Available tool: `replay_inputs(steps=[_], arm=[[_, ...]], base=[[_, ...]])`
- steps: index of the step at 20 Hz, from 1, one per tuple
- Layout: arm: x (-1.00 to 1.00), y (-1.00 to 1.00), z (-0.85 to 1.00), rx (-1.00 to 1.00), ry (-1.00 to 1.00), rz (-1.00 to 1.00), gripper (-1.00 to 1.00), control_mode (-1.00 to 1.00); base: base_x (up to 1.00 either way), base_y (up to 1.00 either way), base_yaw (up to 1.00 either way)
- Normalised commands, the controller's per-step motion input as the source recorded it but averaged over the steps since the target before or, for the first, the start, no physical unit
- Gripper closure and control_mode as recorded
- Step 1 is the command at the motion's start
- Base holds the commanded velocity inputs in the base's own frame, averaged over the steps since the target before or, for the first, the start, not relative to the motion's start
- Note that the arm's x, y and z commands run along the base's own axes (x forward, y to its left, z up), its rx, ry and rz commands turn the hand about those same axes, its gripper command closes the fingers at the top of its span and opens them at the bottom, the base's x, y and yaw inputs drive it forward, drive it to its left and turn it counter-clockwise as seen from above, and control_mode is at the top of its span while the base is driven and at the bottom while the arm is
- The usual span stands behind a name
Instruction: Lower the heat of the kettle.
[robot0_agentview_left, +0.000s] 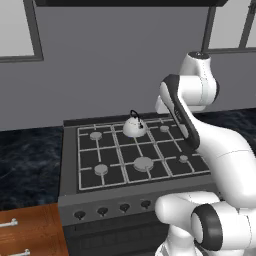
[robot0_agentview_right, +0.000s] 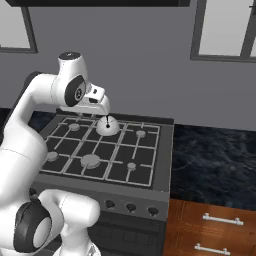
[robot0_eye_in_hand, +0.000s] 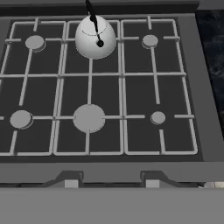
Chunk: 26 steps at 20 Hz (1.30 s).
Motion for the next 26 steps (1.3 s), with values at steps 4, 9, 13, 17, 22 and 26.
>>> replay_inputs(steps=[4, 9, 13, 17, 22, 26], arm=[[0.00, 0.00, 0.00, 0.00, 0.00, 0.00, -1.00, 1.00], [0.00, 0.00, 0.00, 0.00, 0.00, 0.00, -1.00, 1.00], [0.00, 0.00, 0.00, 0.00, 0.00, 0.00, -1.00, 1.00], [0.00, 0.00, 0.00, 0.00, 0.00, 0.00, -1.00, 1.00], [0.00, 0.00, 0.00, 0.00, 0.00, 0.00, -1.00, 1.00], [0.00, 0.00, 0.00, 0.00, 0.00, 0.00, -1.00, 1.00]], base=[[0.00, 0.05, 0.00], [0.00, 0.57, 0.00], [0.02, 0.65, 0.00], [0.01, 0.62, 0.00], [0.12, 0.47, 0.00], [0.33, 0.38, 0.00]])
